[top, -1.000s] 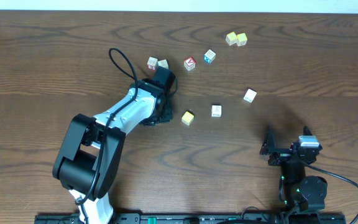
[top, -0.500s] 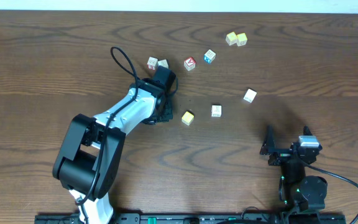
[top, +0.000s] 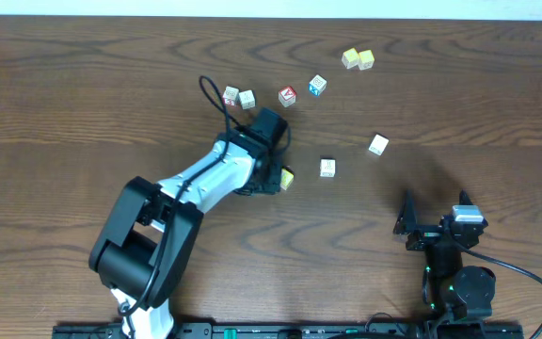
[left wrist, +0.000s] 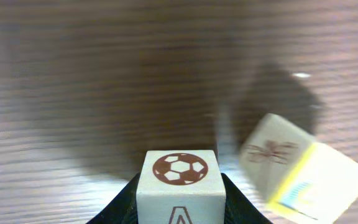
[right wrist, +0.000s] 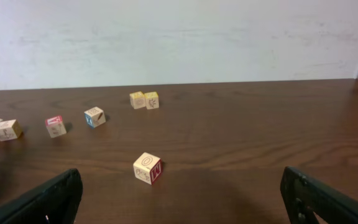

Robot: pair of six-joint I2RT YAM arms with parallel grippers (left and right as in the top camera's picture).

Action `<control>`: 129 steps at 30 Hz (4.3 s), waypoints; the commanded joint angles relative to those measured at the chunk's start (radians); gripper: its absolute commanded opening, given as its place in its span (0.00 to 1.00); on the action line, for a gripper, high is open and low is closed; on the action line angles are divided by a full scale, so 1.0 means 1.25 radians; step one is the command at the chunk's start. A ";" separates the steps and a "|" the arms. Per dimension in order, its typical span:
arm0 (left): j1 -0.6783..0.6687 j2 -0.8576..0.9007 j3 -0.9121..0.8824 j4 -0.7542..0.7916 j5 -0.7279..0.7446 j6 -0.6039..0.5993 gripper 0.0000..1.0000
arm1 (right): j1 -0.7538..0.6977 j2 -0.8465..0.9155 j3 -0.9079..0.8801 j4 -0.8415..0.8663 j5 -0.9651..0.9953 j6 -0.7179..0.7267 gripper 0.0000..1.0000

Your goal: Lift 4 blocks

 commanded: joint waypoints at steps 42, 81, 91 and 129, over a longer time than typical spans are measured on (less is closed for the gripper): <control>-0.101 0.023 0.008 0.065 -0.183 -0.169 0.36 | -0.009 -0.004 -0.001 -0.003 0.005 -0.009 0.99; 0.306 -0.531 0.013 -0.399 -0.189 -0.196 0.86 | -0.009 -0.004 -0.001 -0.003 0.005 -0.009 0.99; 0.307 -0.529 0.013 -0.399 -0.189 -0.196 0.87 | -0.009 -0.004 -0.001 -0.003 0.005 -0.009 0.99; 0.307 -0.529 0.013 -0.399 -0.189 -0.196 0.87 | -0.008 -0.004 -0.001 0.121 -0.435 0.575 0.99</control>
